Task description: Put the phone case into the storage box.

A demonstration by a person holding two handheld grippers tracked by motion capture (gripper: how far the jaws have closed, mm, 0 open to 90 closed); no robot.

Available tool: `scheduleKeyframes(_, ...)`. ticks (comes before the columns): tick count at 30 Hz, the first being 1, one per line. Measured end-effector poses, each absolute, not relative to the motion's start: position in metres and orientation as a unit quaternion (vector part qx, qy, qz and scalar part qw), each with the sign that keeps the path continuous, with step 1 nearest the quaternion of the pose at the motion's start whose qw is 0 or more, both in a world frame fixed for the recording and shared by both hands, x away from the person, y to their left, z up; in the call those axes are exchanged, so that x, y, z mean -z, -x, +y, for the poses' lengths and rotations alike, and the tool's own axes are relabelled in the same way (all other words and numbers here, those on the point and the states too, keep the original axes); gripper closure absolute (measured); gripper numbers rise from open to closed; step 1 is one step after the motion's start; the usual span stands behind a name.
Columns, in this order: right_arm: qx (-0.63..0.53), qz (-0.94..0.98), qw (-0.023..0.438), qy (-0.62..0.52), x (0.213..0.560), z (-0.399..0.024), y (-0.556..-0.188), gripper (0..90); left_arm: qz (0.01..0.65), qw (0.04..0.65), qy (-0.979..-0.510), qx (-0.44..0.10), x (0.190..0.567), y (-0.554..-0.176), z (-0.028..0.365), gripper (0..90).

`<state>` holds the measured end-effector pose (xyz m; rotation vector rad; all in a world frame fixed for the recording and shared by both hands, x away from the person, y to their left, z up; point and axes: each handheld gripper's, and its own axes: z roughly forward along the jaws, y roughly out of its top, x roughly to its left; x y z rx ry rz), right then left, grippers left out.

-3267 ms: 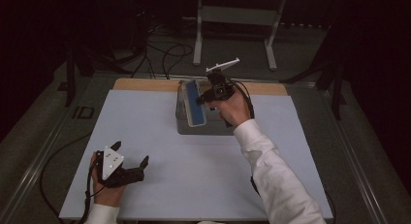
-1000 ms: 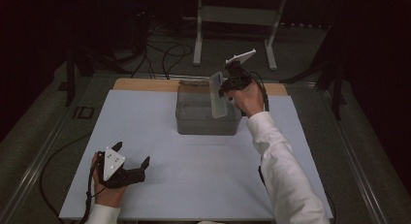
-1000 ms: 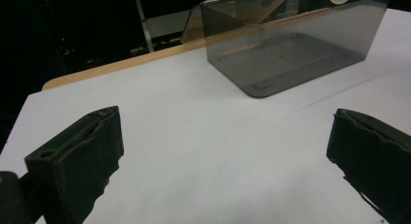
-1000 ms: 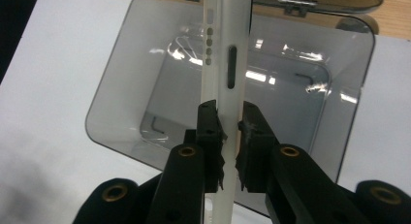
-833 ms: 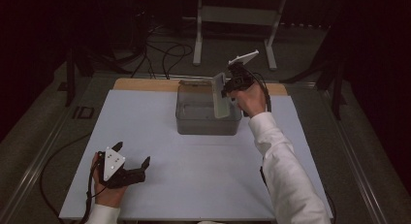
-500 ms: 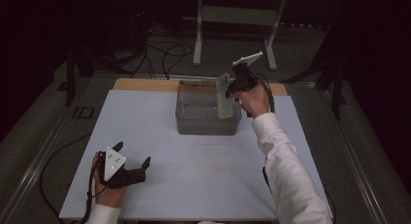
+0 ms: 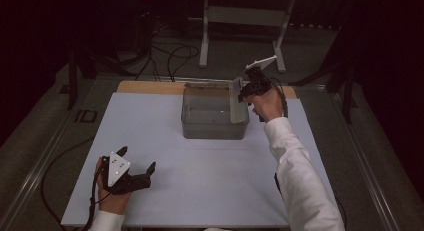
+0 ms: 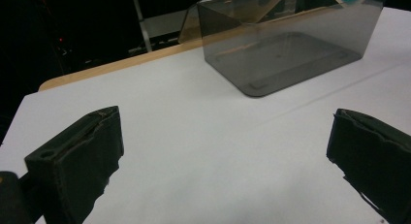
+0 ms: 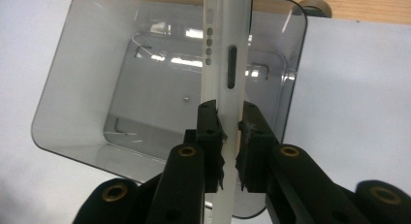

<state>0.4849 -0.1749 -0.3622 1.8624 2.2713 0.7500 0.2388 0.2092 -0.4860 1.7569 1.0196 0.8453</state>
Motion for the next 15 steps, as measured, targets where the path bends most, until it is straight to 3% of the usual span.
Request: scheduleKeyframes(15, -0.236, 0.746, 0.059, -0.620, 0.374, -0.181, -0.486, 81.9, 0.412, 0.452, -0.714, -0.342, 0.486, -0.239, 0.209, 0.6)
